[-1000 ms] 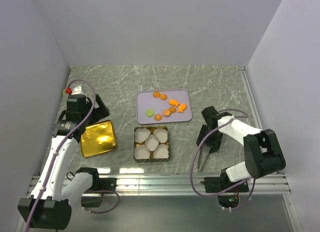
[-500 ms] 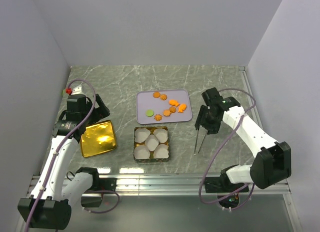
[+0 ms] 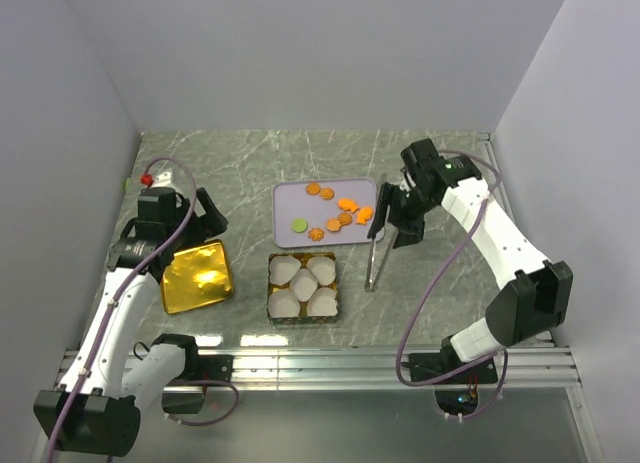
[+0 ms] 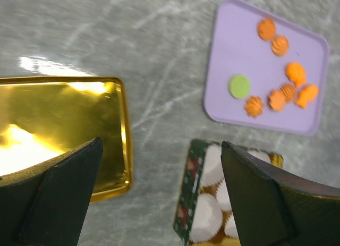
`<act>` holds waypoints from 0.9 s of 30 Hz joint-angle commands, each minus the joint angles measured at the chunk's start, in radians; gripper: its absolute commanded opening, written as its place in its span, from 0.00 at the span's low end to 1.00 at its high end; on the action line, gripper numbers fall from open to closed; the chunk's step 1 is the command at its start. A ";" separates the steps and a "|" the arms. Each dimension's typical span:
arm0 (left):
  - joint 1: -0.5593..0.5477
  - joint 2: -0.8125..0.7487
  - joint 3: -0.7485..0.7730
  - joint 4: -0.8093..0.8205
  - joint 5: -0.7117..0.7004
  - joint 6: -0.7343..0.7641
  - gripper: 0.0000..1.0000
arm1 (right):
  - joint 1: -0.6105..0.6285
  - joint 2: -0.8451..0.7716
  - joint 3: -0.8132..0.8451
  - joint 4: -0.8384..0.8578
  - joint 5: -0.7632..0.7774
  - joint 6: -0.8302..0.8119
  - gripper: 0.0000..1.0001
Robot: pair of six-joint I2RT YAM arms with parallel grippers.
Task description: Pack the cookies
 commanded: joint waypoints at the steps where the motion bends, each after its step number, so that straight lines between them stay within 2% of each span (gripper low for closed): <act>1: -0.045 0.028 -0.003 0.048 0.148 0.002 1.00 | 0.002 0.037 0.135 -0.014 -0.155 -0.008 0.69; 4: -0.160 0.071 0.001 0.088 0.197 -0.036 0.99 | 0.023 0.093 0.198 -0.005 -0.205 0.014 0.66; 6: -0.279 0.114 0.037 0.108 0.193 -0.068 1.00 | 0.037 0.124 0.260 0.000 -0.226 0.023 0.65; 9: -0.399 0.164 0.104 0.140 0.225 -0.104 0.99 | 0.063 0.176 0.324 0.019 -0.257 0.049 0.65; 16: -0.504 0.272 0.233 0.157 0.262 -0.110 0.99 | 0.110 0.261 0.444 0.075 -0.309 0.144 0.64; 27: -0.555 0.310 0.256 0.188 0.309 -0.112 0.99 | 0.141 0.256 0.390 0.297 -0.421 0.326 0.64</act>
